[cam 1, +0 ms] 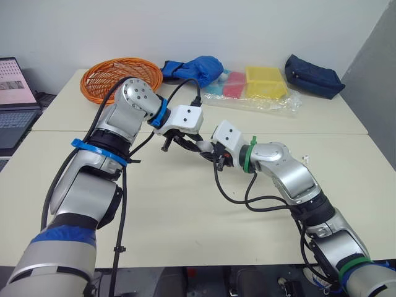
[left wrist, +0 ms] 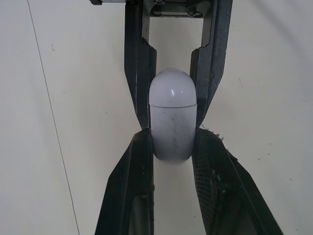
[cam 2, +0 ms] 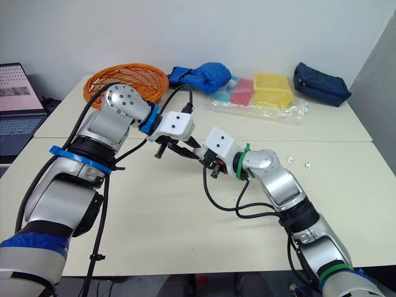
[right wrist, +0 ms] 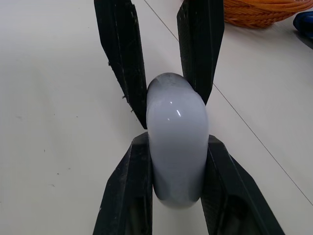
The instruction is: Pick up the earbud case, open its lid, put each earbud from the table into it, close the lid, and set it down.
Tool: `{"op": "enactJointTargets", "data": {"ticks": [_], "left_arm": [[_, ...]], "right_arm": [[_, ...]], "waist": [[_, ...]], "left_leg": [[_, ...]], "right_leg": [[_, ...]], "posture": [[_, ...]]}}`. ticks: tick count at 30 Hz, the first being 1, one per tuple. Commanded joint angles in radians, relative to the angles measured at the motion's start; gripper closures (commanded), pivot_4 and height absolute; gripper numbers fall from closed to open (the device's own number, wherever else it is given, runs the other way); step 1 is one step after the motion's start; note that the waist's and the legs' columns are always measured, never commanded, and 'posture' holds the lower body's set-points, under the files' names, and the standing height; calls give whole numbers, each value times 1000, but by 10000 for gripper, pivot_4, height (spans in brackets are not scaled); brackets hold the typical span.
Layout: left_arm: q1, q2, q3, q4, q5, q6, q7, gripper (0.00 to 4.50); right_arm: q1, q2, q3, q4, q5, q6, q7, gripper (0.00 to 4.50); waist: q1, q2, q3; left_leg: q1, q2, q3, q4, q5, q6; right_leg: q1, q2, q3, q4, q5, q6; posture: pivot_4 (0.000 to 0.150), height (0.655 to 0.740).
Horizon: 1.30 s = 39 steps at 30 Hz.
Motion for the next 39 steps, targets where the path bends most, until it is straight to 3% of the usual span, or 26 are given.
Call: {"op": "enactJointTargets", "data": {"ticks": [1, 4, 20, 21, 24, 38, 39], "left_arm": [[-13, -11, 28, -50, -18, 2, -18, 37820], [-20, -23, 36, -55, -19, 26, 0, 28345], [-1, -14, 27, -65, 7, 20, -17, 28345], [-1, -13, 26, -65, 10, 29, -16, 32128], [-1, -11, 27, -69, 14, 43, -18, 37347], [2, -28, 50, -60, 18, 58, 21, 37344], [11, -25, 54, -65, 12, 70, 20, 37344]], "right_arm": [[-35, 12, -11, -33, -2, -22, 7, 36289], [-36, 12, -12, -31, -2, -21, 9, 36289], [-44, 12, -18, -37, -2, -16, 9, 36289], [-45, 13, -19, -37, -1, -15, 9, 36289], [-45, 13, -19, -39, 0, -12, 8, 36289], [-45, 6, -31, -24, 1, -5, 5, 36289], [-43, 4, -36, -26, 6, -2, 6, 32821]], "waist": [[0, 0, 0], [0, 0, 0], [0, 0, 0], [0, 0, 0], [0, 0, 0], [0, 0, 0], [0, 0, 0]], "left_leg": [[0, 0, 0, 0, 0, 0], [0, 0, 0, 0, 0, 0], [0, 0, 0, 0, 0, 0], [0, 0, 0, 0, 0, 0], [0, 0, 0, 0, 0, 0], [0, 0, 0, 0, 0, 0], [0, 0, 0, 0, 0, 0]], "right_leg": [[0, 0, 0, 0, 0, 0], [0, 0, 0, 0, 0, 0], [0, 0, 0, 0, 0, -1], [0, 0, 0, 0, 0, -1], [0, 0, 0, 0, 0, -1], [0, 0, 0, 1, 1, -1], [0, 0, 0, 1, 1, -1]], "posture": [[1500, 7400], [1500, 7400], [1500, 7400], [1500, 7400], [1500, 7400], [1500, 7400], [1500, 7400]]}}
